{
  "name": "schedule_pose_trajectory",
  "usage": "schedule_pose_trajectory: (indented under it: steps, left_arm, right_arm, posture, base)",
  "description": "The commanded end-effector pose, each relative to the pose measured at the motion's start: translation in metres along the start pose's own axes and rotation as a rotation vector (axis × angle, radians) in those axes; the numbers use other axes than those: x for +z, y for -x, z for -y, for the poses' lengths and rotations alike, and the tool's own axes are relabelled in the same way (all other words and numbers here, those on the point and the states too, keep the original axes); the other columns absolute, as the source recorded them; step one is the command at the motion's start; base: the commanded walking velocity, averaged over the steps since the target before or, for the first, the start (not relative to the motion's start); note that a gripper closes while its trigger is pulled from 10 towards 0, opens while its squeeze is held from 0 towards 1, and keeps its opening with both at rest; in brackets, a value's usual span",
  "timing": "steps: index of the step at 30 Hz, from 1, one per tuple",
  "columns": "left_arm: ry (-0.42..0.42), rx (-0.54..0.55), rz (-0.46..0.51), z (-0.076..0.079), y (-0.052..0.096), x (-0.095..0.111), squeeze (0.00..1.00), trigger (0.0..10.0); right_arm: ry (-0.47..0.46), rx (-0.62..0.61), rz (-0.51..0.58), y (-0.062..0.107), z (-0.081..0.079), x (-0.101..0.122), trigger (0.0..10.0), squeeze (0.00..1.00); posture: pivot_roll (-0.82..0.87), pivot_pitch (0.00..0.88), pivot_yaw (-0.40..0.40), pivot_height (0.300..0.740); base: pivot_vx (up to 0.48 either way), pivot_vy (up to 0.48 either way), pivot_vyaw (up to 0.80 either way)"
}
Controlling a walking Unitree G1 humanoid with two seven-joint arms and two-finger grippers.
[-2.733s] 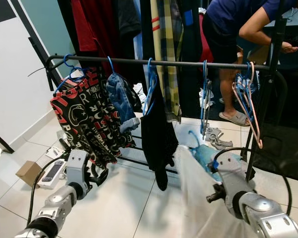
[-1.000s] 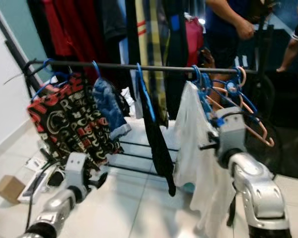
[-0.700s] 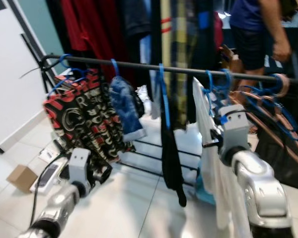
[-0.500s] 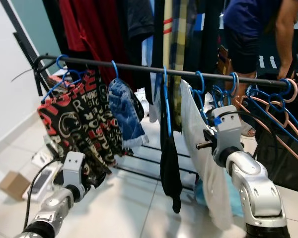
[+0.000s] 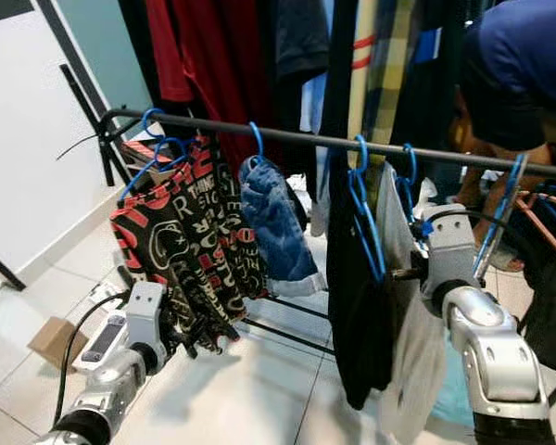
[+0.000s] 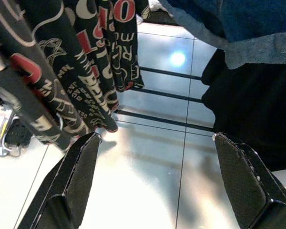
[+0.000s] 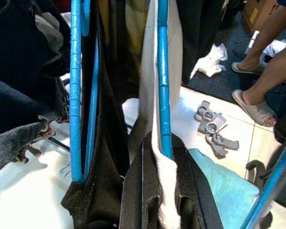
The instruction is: Hang hanger
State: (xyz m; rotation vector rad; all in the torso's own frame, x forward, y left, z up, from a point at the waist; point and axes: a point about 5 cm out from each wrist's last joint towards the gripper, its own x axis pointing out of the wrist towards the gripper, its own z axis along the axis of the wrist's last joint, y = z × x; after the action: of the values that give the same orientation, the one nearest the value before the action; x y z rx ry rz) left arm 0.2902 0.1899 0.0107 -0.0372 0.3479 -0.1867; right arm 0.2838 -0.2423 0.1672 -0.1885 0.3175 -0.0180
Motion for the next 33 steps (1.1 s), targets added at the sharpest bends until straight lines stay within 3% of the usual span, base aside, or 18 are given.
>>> schedule_pose_trajectory:
  steps: [1, 5, 11, 18, 23, 25, 27, 29, 33]
  left_arm:
    - [0.010, 0.015, -0.032, -0.005, 0.005, -0.009, 0.00, 10.0]
    - [0.007, 0.019, -0.038, -0.006, 0.007, -0.011, 0.00, 10.0]
    - [0.002, 0.022, -0.034, -0.009, 0.011, -0.013, 0.00, 10.0]
    - [-0.001, 0.029, -0.033, -0.014, 0.015, -0.015, 0.00, 10.0]
    - [-0.003, 0.033, -0.038, -0.017, 0.018, -0.017, 0.00, 10.0]
    - [-0.003, 0.033, -0.038, -0.017, 0.018, -0.017, 0.00, 10.0]
    - [-0.005, 0.033, -0.049, -0.016, 0.019, -0.021, 0.00, 10.0]
    - [-0.006, 0.032, -0.053, -0.016, 0.020, -0.022, 0.00, 10.0]
    - [-0.007, 0.032, -0.054, -0.016, 0.020, -0.022, 0.00, 10.0]
  right_arm:
    - [-0.013, -0.012, -0.031, -0.002, 0.002, -0.004, 10.0, 0.00]
    - [-0.033, -0.048, -0.043, -0.009, 0.012, -0.007, 10.0, 0.00]
    - [-0.051, -0.106, 0.032, -0.024, 0.028, 0.005, 10.0, 0.00]
    - [-0.048, -0.120, 0.088, -0.025, 0.041, 0.020, 10.0, 0.00]
    - [0.020, 0.013, 0.082, -0.020, 0.030, 0.024, 10.0, 0.00]
    - [0.020, 0.013, 0.082, -0.020, 0.030, 0.024, 10.0, 0.00]
    - [0.100, 0.162, 0.035, -0.012, 0.015, 0.015, 10.0, 0.00]
    - [0.123, 0.217, 0.018, -0.008, 0.010, 0.011, 10.0, 0.00]
    - [0.140, 0.249, 0.003, -0.004, 0.008, 0.007, 10.0, 0.00]
  posture:
    - [-0.12, 0.000, 0.121, 0.740]
    - [-0.11, 0.000, 0.121, 0.740]
    - [-0.09, 0.000, 0.119, 0.740]
    - [-0.07, 0.000, 0.117, 0.740]
    - [-0.07, 0.000, 0.117, 0.740]
    - [-0.07, 0.000, 0.117, 0.740]
    - [-0.07, 0.000, 0.118, 0.740]
    - [-0.07, 0.000, 0.118, 0.740]
    - [-0.08, 0.000, 0.118, 0.740]
  base:
    - [0.000, 0.000, 0.00]
    - [0.000, 0.000, 0.00]
    - [0.000, 0.000, 0.00]
    - [0.000, 0.000, 0.00]
    - [0.000, 0.000, 0.00]
    - [0.000, 0.000, 0.00]
    - [0.000, 0.000, 0.00]
    - [0.000, 0.000, 0.00]
    - [0.000, 0.000, 0.00]
